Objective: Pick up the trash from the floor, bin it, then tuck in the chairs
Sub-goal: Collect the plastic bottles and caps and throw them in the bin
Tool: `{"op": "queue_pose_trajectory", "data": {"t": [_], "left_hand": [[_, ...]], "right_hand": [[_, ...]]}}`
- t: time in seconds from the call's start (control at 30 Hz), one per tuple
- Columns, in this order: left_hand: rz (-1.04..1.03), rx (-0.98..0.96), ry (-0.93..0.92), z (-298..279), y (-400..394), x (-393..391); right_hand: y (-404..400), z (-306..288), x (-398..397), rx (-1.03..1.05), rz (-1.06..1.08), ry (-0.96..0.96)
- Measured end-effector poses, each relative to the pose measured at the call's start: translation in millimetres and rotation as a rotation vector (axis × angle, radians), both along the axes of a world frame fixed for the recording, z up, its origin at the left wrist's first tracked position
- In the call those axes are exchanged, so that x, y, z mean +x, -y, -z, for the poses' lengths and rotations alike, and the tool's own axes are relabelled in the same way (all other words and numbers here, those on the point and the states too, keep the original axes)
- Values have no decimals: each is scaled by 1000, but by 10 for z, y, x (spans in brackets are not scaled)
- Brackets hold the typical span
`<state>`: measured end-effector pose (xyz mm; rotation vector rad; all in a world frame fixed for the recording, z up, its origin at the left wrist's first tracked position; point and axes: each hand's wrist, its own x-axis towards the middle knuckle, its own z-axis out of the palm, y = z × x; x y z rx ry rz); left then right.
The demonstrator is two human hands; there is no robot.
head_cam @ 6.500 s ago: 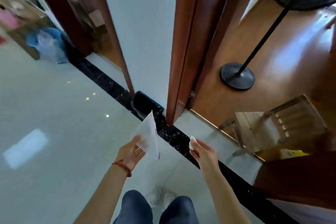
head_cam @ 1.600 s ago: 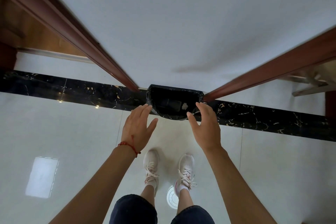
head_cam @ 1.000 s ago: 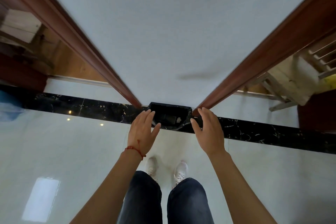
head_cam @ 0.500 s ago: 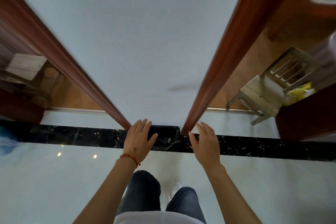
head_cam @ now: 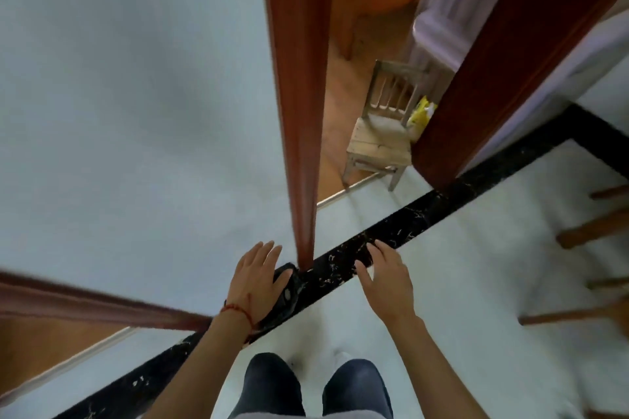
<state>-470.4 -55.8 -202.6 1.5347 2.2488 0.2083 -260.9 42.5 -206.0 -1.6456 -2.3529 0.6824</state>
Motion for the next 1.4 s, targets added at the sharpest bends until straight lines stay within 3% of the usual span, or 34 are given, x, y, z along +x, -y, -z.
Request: {"op": "queue_pose_trajectory", "data": {"t": [0.3,0.63,1.1,1.4], "left_hand": [[424,-7,26,-60,-247,262],[865,13,10,-113,-363,1525],[1346,20,77,-206,617,3571],[1489,35,58,-180,948,4412]], "right_hand": [[738,16,485,-115,428,38],[1652,-106,1526,-105,887,20],[3564,-241,2808,-93,1422,-1],[4098,-199,3332,-111,1561,-26]]}}
